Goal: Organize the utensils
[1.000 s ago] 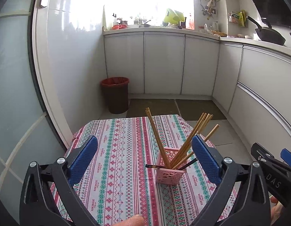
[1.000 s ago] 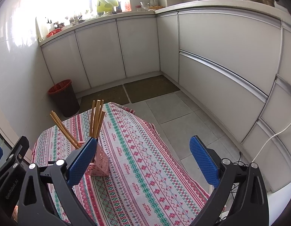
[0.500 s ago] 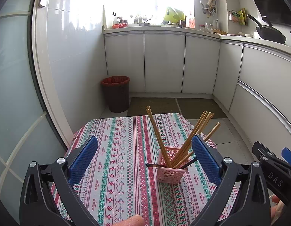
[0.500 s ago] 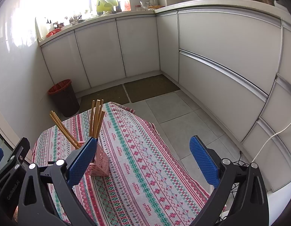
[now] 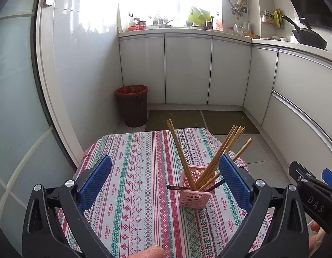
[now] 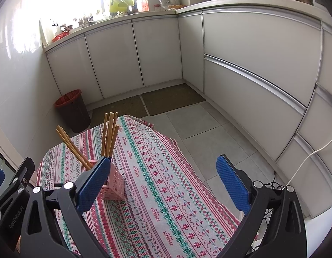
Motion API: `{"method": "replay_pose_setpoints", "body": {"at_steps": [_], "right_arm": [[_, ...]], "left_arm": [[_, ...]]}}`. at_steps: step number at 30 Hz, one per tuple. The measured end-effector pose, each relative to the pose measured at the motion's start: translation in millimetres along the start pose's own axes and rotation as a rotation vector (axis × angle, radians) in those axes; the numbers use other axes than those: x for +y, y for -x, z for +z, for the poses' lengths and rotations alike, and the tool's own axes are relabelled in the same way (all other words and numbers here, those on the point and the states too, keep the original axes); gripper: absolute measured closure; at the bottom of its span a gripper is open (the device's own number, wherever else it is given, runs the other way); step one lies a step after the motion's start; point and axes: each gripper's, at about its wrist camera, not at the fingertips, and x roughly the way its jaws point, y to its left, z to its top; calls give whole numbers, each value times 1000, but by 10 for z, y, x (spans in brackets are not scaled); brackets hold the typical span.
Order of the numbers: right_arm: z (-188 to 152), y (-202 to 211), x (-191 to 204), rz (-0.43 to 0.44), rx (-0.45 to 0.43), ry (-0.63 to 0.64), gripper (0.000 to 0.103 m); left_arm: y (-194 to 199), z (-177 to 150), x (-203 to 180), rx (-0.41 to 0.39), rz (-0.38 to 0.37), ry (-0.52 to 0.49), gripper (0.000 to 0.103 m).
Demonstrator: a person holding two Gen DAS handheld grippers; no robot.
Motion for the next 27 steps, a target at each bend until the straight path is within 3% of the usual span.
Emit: {"method": "replay_pose_setpoints", "body": {"at_steps": [27], "right_arm": [[-12,-13,7,0,6,1,7]], "left_arm": [[-41,-33,14,8,9,2,7]]}}
